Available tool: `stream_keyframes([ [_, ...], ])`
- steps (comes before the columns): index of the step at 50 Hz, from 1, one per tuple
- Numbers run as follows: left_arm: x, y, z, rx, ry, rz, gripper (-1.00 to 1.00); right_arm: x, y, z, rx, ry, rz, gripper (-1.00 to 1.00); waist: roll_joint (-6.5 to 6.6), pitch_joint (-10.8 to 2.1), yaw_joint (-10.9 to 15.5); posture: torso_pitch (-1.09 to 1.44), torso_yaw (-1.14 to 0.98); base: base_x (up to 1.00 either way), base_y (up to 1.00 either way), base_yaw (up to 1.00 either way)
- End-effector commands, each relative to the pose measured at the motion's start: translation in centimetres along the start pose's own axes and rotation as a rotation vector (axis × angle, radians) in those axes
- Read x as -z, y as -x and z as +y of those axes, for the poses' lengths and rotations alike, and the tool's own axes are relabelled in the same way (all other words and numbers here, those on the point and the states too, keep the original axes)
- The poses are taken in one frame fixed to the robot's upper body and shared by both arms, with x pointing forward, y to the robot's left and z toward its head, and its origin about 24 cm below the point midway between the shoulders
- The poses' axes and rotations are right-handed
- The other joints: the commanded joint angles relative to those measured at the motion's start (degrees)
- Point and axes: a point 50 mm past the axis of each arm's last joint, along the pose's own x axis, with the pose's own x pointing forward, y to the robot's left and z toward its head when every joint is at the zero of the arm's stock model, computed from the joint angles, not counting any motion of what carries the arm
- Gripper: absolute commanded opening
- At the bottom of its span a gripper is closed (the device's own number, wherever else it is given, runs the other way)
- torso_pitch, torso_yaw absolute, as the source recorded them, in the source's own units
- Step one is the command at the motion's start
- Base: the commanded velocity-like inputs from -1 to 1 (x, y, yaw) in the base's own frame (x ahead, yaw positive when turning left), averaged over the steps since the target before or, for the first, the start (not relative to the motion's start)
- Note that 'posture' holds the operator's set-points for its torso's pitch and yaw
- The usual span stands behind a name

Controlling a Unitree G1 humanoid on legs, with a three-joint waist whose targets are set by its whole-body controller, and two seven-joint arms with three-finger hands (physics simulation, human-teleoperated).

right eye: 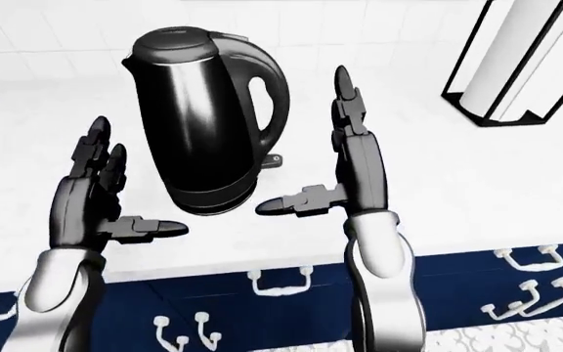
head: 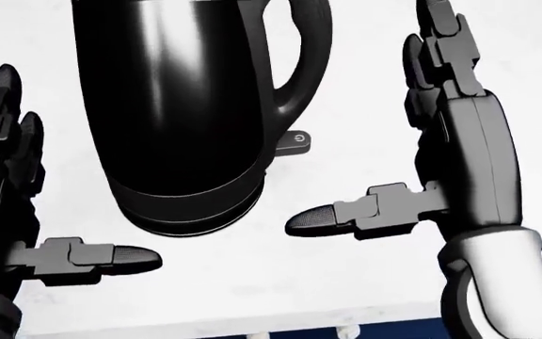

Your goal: Press down the lever to turn on the electric kettle.

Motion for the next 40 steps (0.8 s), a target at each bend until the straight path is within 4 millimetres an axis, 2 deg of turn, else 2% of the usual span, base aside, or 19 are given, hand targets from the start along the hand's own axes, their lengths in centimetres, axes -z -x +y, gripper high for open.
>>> stream_keyframes([
  [1,-0.8,0.0,-0.1,0.005,0.001,-0.047,1.0,-0.7,0.0,-0.3,0.017,0.005,-0.042,1.0,0.11,-1.21,0.6,0.0,0.0,0.0,0.0,0.0],
  [2,-0.8,0.1,-0.1,0.005,0.001,-0.047,1.0,-0.7,0.0,-0.3,0.018,0.004,-0.043,1.0,0.9,-0.63,0.1,0.0,0.0,0.0,0.0,0.0],
  [5,-0.7,0.3,0.0,0.002,0.001,-0.046,1.0,-0.7,-0.1,-0.4,0.02,0.002,-0.046,1.0,1.35,-1.74,0.0,0.0,0.0,0.0,0.0,0.0],
  [11,-0.9,0.9,0.5,-0.011,0.002,-0.048,1.0,-1.1,-0.4,-0.6,0.025,0.005,-0.051,1.0,1.97,-2.05,-0.6,0.0,0.0,0.0,0.0,0.0],
  [22,-1.2,1.3,0.8,-0.017,0.005,-0.056,1.0,-2.5,-1.3,-1.8,0.044,0.022,-0.072,1.0,1.9,-1.75,-0.8,0.0,0.0,0.0,0.0,0.0],
  [40,-1.4,1.4,0.7,-0.012,0.008,-0.059,1.0,-4.3,-3.9,-3.3,0.069,0.047,-0.081,1.0,1.62,-1.27,-0.5,0.0,0.0,0.0,0.0,0.0],
])
